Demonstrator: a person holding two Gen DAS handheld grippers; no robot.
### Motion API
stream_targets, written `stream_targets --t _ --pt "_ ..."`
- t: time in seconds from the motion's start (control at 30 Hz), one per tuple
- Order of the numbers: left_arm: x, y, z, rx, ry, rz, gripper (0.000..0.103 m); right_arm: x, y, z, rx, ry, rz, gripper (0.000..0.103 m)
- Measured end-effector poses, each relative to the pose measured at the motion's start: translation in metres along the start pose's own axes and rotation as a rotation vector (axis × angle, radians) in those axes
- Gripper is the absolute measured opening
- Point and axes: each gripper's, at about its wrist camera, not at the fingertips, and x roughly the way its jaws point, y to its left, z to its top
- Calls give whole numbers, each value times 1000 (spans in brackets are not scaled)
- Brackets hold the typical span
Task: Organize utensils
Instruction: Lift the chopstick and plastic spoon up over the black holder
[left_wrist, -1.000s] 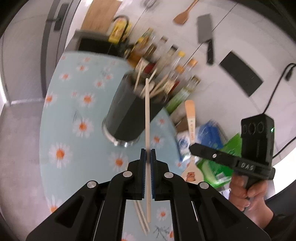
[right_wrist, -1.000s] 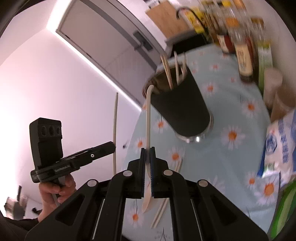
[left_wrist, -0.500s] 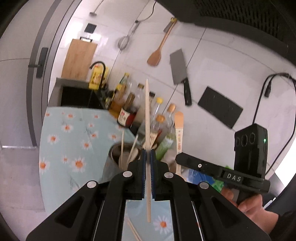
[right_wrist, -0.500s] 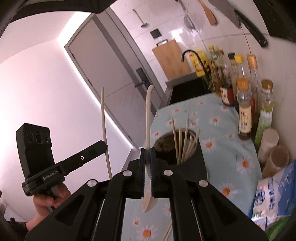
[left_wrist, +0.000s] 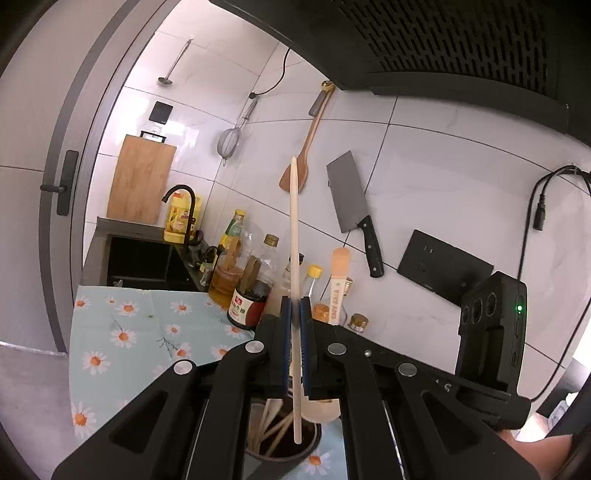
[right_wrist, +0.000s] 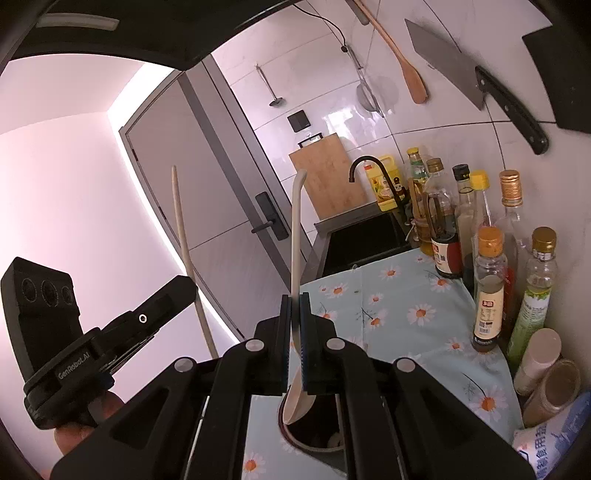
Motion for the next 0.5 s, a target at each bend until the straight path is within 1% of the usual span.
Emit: stream_targets --t 0.07,0.13,0.27,0.4,0.5 --pt "9 6 -3 -8 13 15 4 8 -2 -1 -6 7 -9 5" --pt "15 13 -7 -27 22 12 4 14 -4 -4 -9 13 -22 5" --pt "24 21 -18 -36 31 20 4 22 -7 -11 -9 31 -39 5" --pt "31 24 -30 -31 44 22 4 26 -7 -17 -14 44 -48 5" --pt "36 21 -39 -5 57 23 4 29 -6 -22 -32 49 -62 5"
